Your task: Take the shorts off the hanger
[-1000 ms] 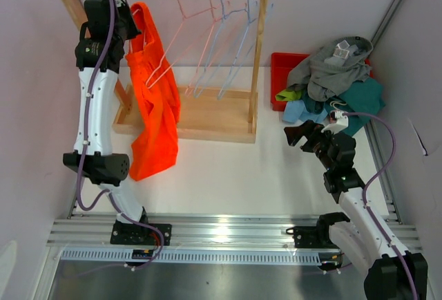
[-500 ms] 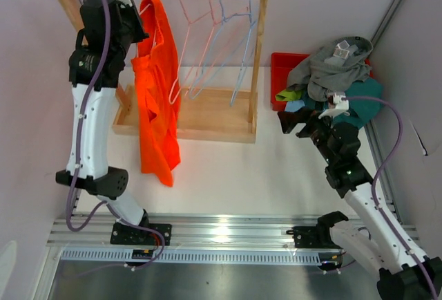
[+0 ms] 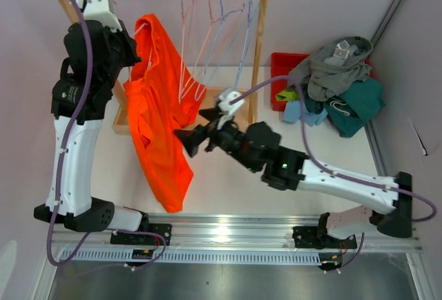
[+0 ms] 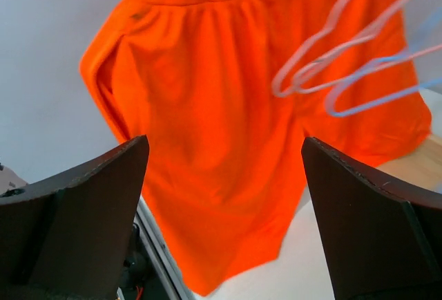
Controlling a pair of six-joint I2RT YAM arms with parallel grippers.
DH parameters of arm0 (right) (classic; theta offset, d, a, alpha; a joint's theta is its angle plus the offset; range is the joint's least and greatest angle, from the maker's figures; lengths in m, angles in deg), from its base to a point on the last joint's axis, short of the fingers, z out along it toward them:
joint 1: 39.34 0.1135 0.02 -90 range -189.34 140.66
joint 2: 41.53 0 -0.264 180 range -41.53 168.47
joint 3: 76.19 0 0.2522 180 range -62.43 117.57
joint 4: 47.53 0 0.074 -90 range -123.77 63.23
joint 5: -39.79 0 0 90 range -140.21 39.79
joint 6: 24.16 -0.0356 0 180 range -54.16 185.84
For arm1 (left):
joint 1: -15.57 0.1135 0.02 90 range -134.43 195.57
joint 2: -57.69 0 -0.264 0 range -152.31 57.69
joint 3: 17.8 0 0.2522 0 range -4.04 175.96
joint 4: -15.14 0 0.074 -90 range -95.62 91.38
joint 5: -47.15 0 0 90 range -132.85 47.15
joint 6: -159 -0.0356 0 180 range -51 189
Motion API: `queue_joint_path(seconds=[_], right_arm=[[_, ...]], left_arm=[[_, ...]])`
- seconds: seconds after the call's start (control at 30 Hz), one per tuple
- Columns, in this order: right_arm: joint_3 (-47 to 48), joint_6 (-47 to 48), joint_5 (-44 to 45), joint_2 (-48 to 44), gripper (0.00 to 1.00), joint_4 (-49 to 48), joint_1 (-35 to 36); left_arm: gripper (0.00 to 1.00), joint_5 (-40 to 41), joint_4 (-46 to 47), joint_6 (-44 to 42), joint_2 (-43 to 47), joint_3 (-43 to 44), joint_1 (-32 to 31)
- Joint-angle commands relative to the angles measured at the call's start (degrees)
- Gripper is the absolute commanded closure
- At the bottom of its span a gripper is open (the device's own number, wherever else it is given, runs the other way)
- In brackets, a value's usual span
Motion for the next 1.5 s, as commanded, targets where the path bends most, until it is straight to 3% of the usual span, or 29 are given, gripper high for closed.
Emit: queue_joint_path(seconds=[0.0, 0.13, 0.33, 0.63, 0.73, 0.77, 0.8, 0.83, 0.87, 1.07, 1.2, 1.33, 1.47], right_arm=[[9.03, 4.99, 6.67, 6.96, 0.01, -3.23, 4.78], [18.72, 6.67, 9.13, 18.29, 0.01, -2.44, 9.88], [27.42, 6.32, 11.15, 26.93, 0.01, -1.3, 12.09], [29.64, 3.42, 15.8, 34.84, 0.01, 0.63, 14.99], [27.71, 2.19, 15.64, 35.46, 0.35, 0.81, 15.87], [26.57, 1.4, 13.55, 34.94, 0.65, -0.41, 16.04], [24.21, 0.87, 12.83, 34.06, 0.83, -1.12, 16.31], [23.14, 0.52, 12.82, 33.62, 0.96, -1.56, 17.27], [22.18, 0.43, 13.61, 33.09, 1.0, -2.0, 17.8], [9.79, 4.73, 20.19, 27.65, 1.0, -5.08, 27.81], [2.32, 0.1, 26.7, 25.36, 1.0, -4.03, 33.88], [-1.83, -5.27, 26.53, 25.44, 1.0, -3.23, 35.12], [-1.3, -1.17, 30.4, 26.06, 1.0, -6.56, 33.45]], left_arm=[[1.0, -1.97, 6.31, 1.43, 1.89, -4.02, -0.57], [1.0, -2.15, 6.22, 0.91, 2.33, -5.43, -0.57], [1.0, -3.21, 6.57, 0.99, 3.83, -6.93, -0.57], [1.0, -4.08, 6.22, 0.9, 4.18, -6.14, -0.48], [1.0, -4.44, 6.04, 0.99, 4.09, -5.26, -0.4], [1.0, -4.26, 6.04, 0.91, 4.09, -4.82, -0.4], [1.0, -4.09, 6.04, 0.9, 4.01, -4.64, -0.31], [1.0, -4.0, 5.87, 0.73, 3.83, -4.12, -0.13], [1.0, -3.74, 5.69, 0.64, 3.39, -2.9, -0.04], [1.0, -2.16, 4.81, -0.15, 1.2, 1.32, 0.48], [1.0, -0.84, 4.72, -0.85, -1.35, 2.92, 0.75], [1.0, -0.66, 4.02, -0.77, -3.81, 5.81, 0.84], [1.0, -3.73, 2.27, 0.81, -2.94, 4.25, 0.57]])
